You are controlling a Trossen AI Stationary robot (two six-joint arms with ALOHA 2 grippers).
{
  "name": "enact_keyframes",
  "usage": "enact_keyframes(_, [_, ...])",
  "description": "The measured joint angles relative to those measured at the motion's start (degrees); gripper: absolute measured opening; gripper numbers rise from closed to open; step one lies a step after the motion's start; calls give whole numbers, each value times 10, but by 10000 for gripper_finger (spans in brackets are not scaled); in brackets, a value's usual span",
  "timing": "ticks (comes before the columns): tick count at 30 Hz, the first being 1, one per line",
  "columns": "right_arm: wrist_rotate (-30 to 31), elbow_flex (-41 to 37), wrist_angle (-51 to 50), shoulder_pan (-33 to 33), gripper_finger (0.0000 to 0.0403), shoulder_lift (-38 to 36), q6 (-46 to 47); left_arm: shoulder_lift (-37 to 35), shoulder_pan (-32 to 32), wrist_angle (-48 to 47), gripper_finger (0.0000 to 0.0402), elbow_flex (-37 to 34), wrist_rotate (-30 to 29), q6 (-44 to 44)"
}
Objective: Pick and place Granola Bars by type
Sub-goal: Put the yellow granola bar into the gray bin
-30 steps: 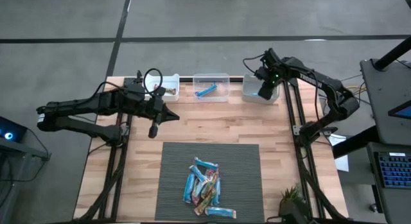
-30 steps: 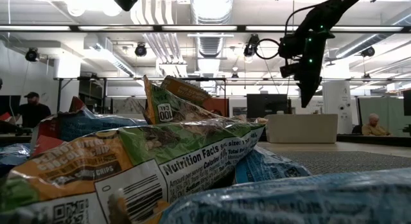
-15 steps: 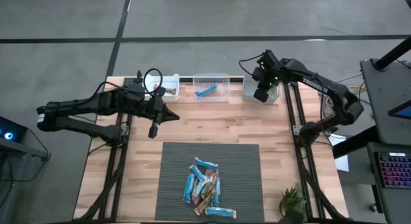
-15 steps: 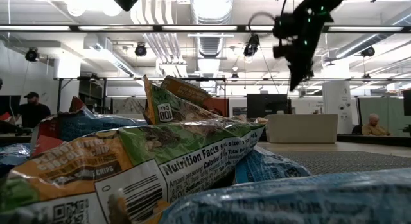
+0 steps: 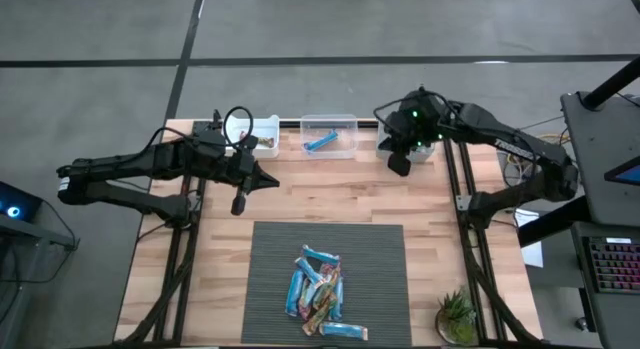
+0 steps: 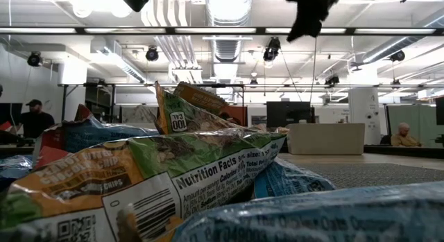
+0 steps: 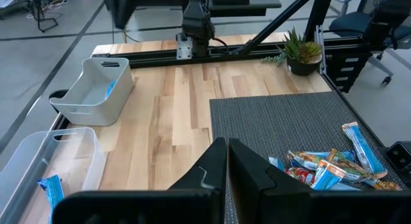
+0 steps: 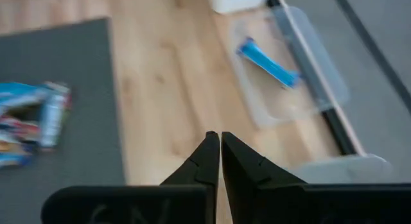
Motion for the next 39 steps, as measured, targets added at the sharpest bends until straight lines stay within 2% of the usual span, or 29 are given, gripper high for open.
enact_keyframes(8, [2, 2, 58, 158, 9, 2, 96, 0, 0, 0, 0, 0, 0, -2])
enact_keyframes(15, [11, 1, 150, 268, 9, 42, 177, 0, 0, 0, 0, 0, 0, -3])
enact_keyframes(21, [13, 0, 194, 350, 9, 92, 181, 0, 0, 0, 0, 0, 0, -3])
enact_keyframes(31, [13, 4, 237, 432, 9, 155, 257, 0, 0, 0, 0, 0, 0, -4])
enact_keyframes(39, [8, 5, 274, 470, 9, 171, 285, 0, 0, 0, 0, 0, 0, -4])
